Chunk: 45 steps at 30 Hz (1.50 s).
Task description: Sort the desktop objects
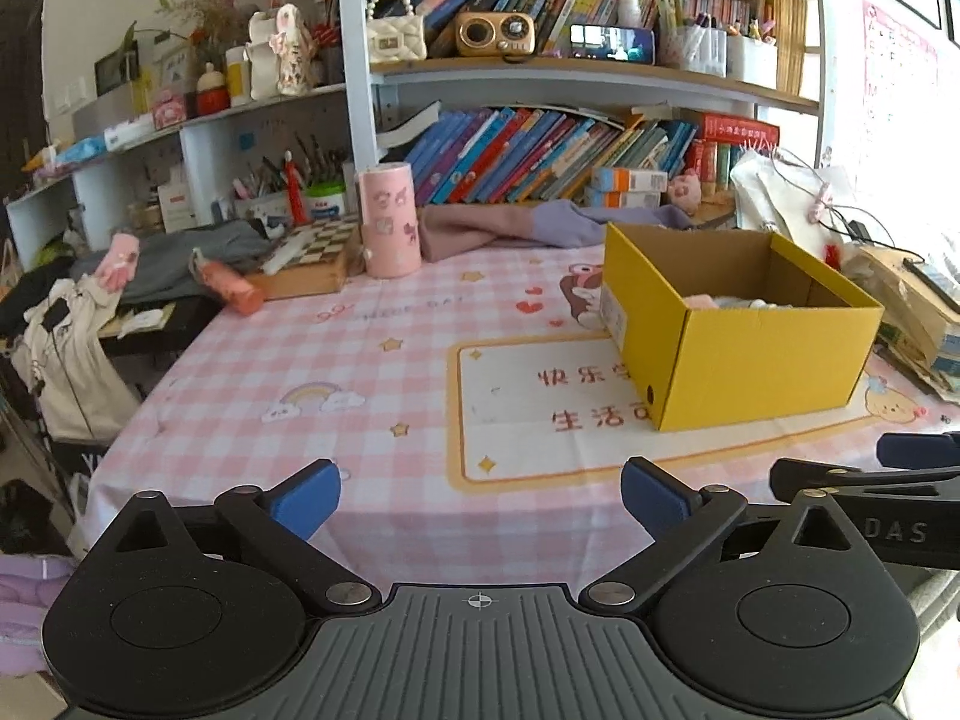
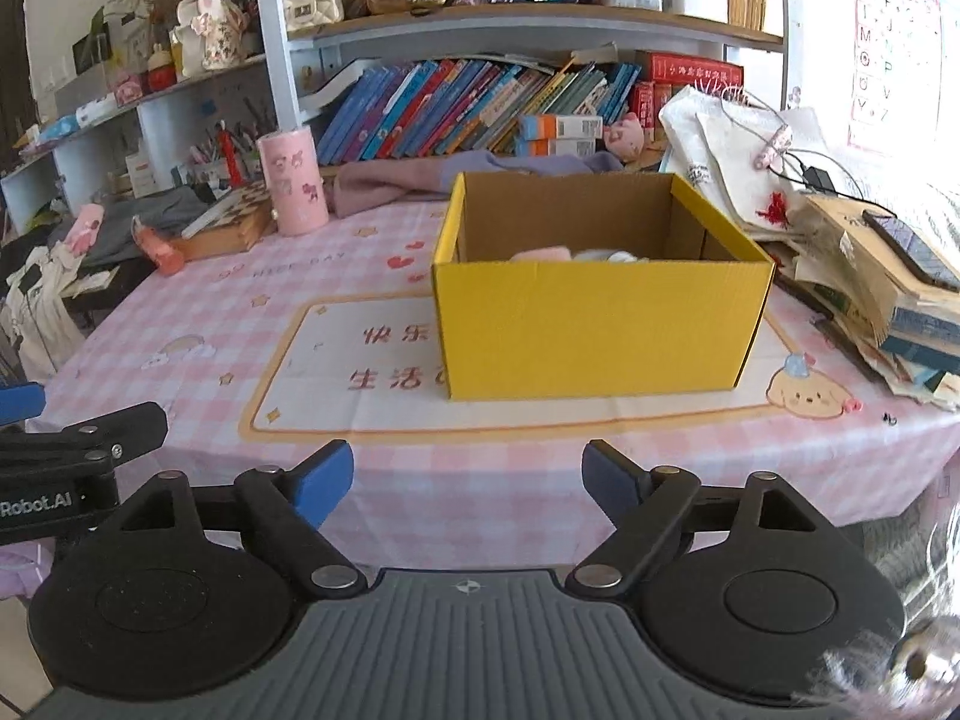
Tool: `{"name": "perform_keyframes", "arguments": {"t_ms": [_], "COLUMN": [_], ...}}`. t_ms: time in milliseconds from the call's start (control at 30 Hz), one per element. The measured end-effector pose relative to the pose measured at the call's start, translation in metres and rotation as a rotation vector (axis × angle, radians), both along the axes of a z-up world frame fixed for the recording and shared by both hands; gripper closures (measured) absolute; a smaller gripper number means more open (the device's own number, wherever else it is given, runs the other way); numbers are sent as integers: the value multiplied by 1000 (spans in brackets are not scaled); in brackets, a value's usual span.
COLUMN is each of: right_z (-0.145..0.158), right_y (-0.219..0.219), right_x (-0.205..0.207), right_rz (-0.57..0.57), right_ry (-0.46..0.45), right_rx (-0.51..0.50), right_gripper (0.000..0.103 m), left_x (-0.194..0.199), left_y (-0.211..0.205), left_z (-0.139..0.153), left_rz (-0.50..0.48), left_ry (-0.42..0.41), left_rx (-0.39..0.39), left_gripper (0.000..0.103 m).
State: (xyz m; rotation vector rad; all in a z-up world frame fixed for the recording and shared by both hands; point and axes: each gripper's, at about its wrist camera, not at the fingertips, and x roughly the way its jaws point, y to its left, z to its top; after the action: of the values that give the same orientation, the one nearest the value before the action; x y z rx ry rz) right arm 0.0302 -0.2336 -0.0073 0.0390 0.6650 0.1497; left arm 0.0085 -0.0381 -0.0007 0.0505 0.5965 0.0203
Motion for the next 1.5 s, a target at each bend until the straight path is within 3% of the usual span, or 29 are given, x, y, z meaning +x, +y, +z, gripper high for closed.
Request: {"name": "perform_keyframes", "arguments": {"t_ms": [400, 1500], "right_z": [-6, -12], "right_y": [20, 23], "right_x": [-9, -12], "right_rz": [20, 26], "right_ry": [28, 67], "right_rx": [-29, -52], "right_gripper": [12, 9], "left_x": [-5, -6], "left_y": [19, 15], "left_z": [-5, -13], "left_rz": [60, 16], "left_ry": [33, 88], "left_rx": [-9, -25], "left_gripper": [0, 0]}}
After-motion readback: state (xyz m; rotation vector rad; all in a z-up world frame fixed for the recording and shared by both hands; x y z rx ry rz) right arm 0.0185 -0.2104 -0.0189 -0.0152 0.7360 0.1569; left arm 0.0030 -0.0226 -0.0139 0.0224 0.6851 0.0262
